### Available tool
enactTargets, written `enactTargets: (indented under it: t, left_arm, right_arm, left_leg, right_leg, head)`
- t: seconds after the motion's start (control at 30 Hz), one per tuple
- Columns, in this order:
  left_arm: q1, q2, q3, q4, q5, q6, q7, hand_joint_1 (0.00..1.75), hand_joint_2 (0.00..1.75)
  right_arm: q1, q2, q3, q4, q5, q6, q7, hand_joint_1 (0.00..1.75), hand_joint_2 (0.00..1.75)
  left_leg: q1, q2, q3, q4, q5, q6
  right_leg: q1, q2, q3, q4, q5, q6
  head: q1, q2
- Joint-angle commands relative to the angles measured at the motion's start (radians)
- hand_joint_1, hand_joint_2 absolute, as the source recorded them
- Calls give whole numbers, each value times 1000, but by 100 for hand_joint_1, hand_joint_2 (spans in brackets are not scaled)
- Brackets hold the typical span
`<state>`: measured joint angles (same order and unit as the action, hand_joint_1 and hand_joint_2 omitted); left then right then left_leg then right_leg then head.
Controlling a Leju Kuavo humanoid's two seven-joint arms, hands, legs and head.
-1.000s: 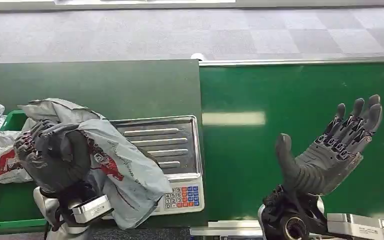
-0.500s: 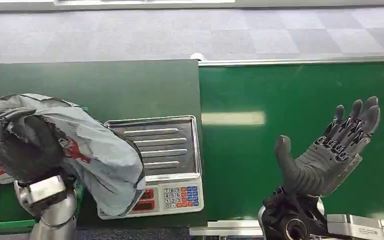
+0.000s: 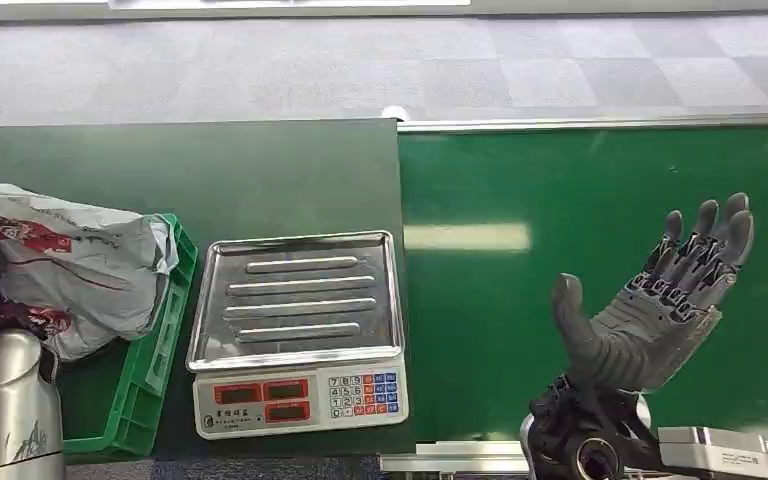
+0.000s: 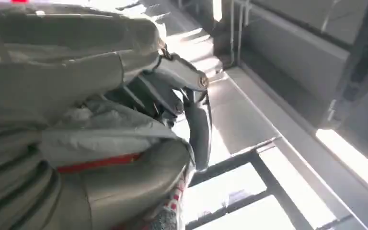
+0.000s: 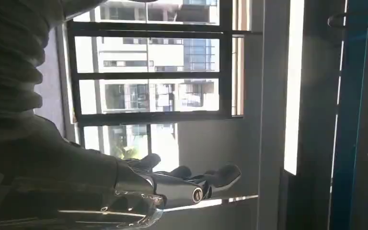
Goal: Moved the parcel from conveyor to table for the left to box.
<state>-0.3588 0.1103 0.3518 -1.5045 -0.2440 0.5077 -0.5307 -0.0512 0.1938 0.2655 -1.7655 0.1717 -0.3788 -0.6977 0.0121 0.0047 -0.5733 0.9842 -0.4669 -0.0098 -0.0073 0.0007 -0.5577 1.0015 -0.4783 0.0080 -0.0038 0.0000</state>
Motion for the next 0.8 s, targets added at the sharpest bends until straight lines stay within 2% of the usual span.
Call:
enactTargets:
  t: [0.03, 0.2, 0.23, 0.27, 0.3, 0.33, 0.37, 0.8]
  left_arm:
    - [-96, 22, 134, 223, 136, -72, -17, 148, 175]
    - [-108, 33, 158, 263, 175, -98, -6, 131, 175]
    - [-122, 37, 165, 289, 199, -119, -4, 93, 175]
    - [-124, 40, 168, 297, 208, -129, 0, 66, 175]
    - [-124, 40, 168, 297, 208, -129, 0, 66, 175]
    - [-127, 49, 173, 316, 213, -135, 0, 16, 175]
    - [-127, 51, 179, 323, 225, -144, -3, 0, 175]
    - [-109, 17, 186, 276, 263, -153, -9, 0, 175]
  right_arm:
    - [-4, -29, -7, 57, -11, 1, 0, 0, 175]
    - [-4, -32, -11, 62, -15, 1, 0, 0, 175]
    - [-5, -31, -14, 67, -16, 5, 0, 0, 175]
    - [-7, -30, -16, 71, -18, 9, 0, 0, 175]
    - [-7, -30, -16, 71, -18, 9, 0, 0, 175]
    - [-13, -27, -20, 84, -21, 20, 0, 0, 175]
    - [-15, -22, -25, 95, -19, 33, 0, 0, 175]
    - [-26, -7, -54, 142, -18, 66, 0, 0, 175]
  left_leg:
    - [0, -1, 2, -2, 1, 0]
    - [0, -1, 1, -1, 0, 0]
    - [0, -2, 2, -2, 1, 0]
    - [0, -2, 1, -1, 1, 0]
    - [0, -2, 1, -1, 1, 0]
    - [1, -2, 1, -2, 1, 0]
    - [0, -2, 1, -1, 1, 0]
    - [0, -1, 1, -1, 1, 0]
  right_leg:
    - [1, -1, 3, -2, 1, 0]
    - [0, -1, 1, -1, 0, 0]
    - [1, -1, 2, -2, 1, 0]
    - [0, -2, 2, -2, 0, 0]
    - [0, -1, 1, -1, 0, 0]
    - [1, -1, 2, -2, 1, 0]
    - [0, -1, 2, -2, 0, 0]
    - [0, -1, 2, -1, 0, 0]
  head:
    - [0, 0]
    - [0, 0]
    - [0, 0]
    - [0, 0]
    - [0, 0]
    - [0, 0]
    - [0, 0]
    - [0, 0]
